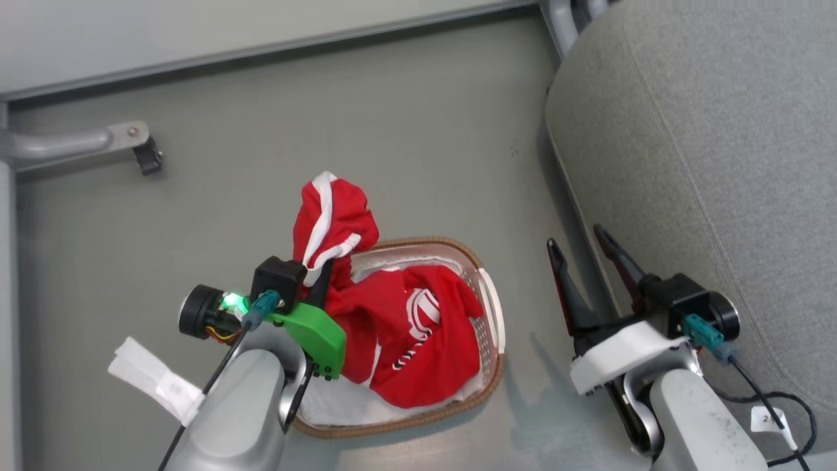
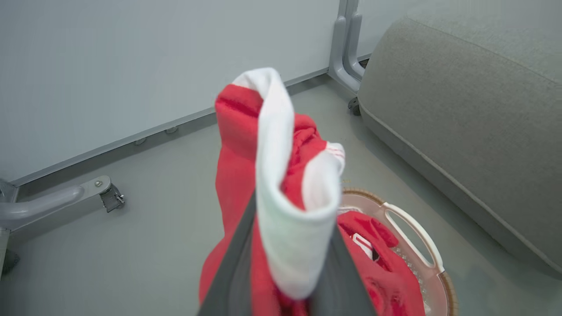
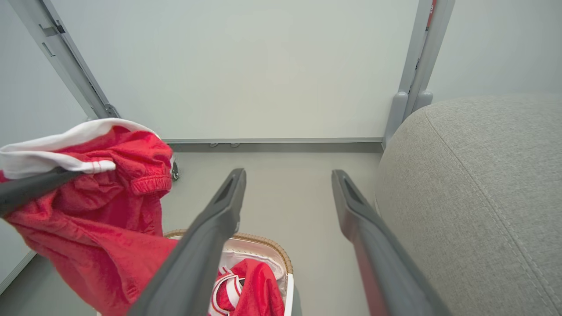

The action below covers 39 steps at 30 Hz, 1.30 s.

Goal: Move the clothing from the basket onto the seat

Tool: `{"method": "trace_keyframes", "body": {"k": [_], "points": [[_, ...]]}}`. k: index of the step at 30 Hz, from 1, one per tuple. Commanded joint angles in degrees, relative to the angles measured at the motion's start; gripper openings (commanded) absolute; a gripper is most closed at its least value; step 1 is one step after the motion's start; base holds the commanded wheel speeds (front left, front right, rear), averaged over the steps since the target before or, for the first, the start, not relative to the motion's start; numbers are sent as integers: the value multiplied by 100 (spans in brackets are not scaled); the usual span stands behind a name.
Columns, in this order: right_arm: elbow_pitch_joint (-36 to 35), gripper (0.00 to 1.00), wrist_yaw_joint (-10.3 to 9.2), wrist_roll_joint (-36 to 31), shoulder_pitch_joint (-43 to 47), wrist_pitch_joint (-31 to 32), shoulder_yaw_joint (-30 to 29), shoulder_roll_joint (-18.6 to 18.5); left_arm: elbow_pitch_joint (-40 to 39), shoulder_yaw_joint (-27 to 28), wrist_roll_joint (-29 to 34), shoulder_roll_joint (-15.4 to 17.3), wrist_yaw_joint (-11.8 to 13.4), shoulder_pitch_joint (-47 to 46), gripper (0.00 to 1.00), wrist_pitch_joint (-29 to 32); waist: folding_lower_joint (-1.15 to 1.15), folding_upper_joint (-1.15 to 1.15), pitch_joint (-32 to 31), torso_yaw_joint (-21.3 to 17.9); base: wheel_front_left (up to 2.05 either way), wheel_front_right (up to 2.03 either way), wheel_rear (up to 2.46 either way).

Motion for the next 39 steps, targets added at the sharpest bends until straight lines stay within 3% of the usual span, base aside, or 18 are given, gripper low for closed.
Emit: {"method": "trace_keyframes", "body": {"k": [1,12,25,29,33,39], "points": [[27,100,-3,-41,142,-11,-2,-35,-213,55,-12,13,5,179,0,-8,0,0,-385,258,0,0,0],[94,100,-3,-33,498,-11,36,-20,-1707,295,-135,-48,-58,589,0,-9,0,0,-900,328,0,0,0],[140,100,-3,23,641,-11,231,-10,-2145,-43,-450,-82,10,461,0,-9,0,0,-1144,333,0,0,0],[-59,100,-2,191,457,-11,721,-2,-2162,-255,-565,-82,97,423,0,-9,0,0,-1125,361,0,0,0],[-194,100,-4,423,111,-11,1662,-209,-2253,-518,-719,-82,178,390,0,-9,0,0,-1081,426,0,0,0],[-18,100,-4,601,-525,-11,2587,-353,-2290,-872,-916,-80,299,340,0,-9,0,0,-1065,538,0,0,0]]}}
